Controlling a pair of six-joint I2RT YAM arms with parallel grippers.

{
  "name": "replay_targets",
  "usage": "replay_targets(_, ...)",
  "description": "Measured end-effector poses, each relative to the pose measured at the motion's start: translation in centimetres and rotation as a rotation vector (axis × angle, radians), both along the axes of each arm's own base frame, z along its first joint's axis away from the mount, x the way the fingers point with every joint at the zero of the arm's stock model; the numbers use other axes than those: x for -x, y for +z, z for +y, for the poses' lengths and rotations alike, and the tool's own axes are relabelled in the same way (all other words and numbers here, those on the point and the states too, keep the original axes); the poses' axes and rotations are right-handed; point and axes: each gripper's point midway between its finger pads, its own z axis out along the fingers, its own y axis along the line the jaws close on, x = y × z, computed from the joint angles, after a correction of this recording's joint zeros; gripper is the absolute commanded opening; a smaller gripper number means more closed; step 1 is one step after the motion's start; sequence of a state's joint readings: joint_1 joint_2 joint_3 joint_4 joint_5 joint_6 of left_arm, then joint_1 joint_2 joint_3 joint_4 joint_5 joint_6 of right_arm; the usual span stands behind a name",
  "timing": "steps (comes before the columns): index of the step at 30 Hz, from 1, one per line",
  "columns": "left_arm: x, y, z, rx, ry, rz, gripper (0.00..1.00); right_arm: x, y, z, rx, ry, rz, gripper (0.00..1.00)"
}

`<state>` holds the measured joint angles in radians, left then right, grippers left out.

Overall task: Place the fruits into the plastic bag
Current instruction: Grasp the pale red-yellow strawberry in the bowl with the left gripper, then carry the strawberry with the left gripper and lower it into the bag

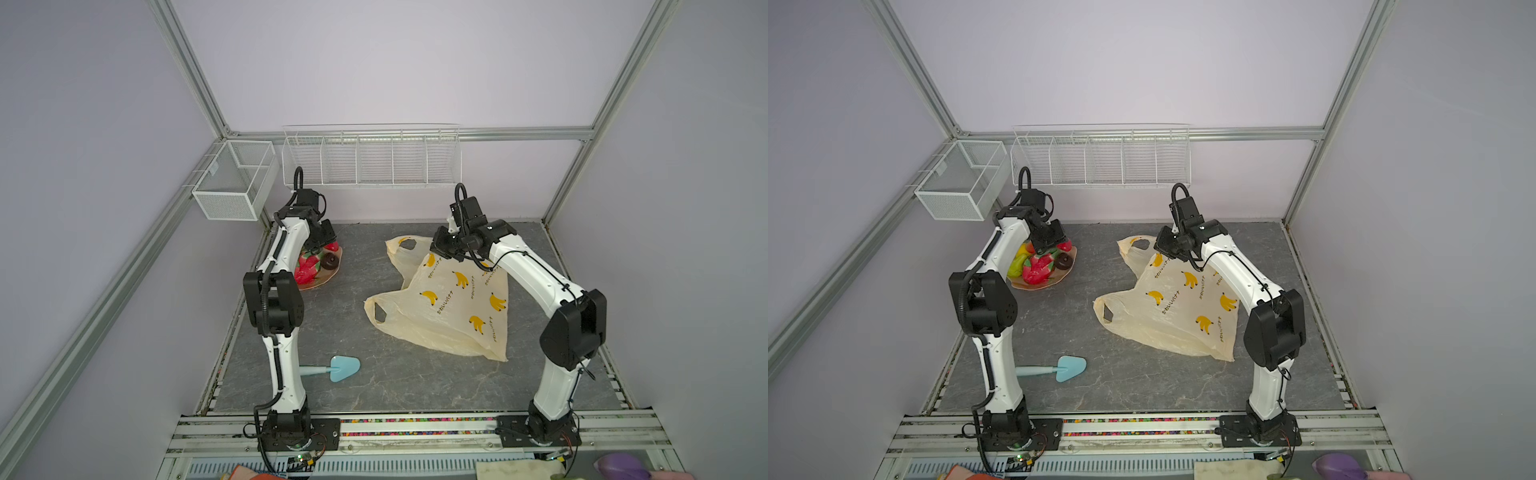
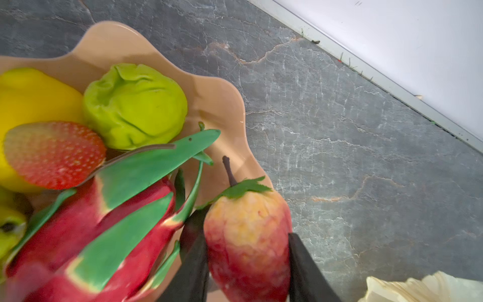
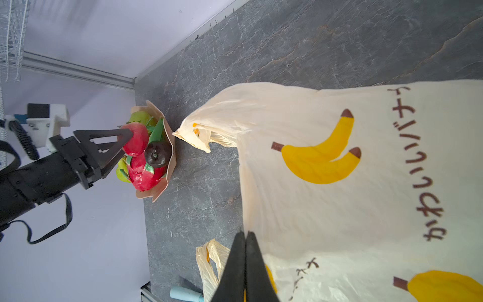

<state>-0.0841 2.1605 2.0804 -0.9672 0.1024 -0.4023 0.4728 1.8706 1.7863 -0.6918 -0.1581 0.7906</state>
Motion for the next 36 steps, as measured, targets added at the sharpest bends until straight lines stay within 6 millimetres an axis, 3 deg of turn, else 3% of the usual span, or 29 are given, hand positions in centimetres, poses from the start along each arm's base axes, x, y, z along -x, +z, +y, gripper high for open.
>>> replay_targets(11, 3.3, 3.4, -0.9, 0.032, -0.067, -0.068, 0.23, 0.1, 0.0, 0.0, 0.006, 0.008, -0.002, 0.06)
replay_targets(14, 5.4, 4.1, -2.7, 0.085, -0.144, -0.096, 0.23, 0.1, 0.2, 0.0, 0.005, 0.013, -0.004, 0.06)
replay_targets(18, 8.4, 4.8, -7.4, 0.190, -0.303, -0.145, 0.22, 0.1, 0.4, 0.1, 0.005, 0.021, -0.006, 0.06)
replay_targets(24, 12.8, 2.2, -13.5, 0.300, -0.493, -0.122, 0.21, 0.3, 0.3, 0.1, 0.003, 0.030, 0.002, 0.07)
replay_targets(28, 14.6, 0.1, -15.3, 0.332, -0.546, -0.088, 0.21, 0.4, 0.2, 0.2, 0.002, 0.033, 0.006, 0.06)
replay_targets(36, 16.6, -0.8, -19.1, 0.384, -0.665, -0.107, 0.20, 0.5, -0.1, 0.3, 0.003, 0.039, 0.015, 0.06)
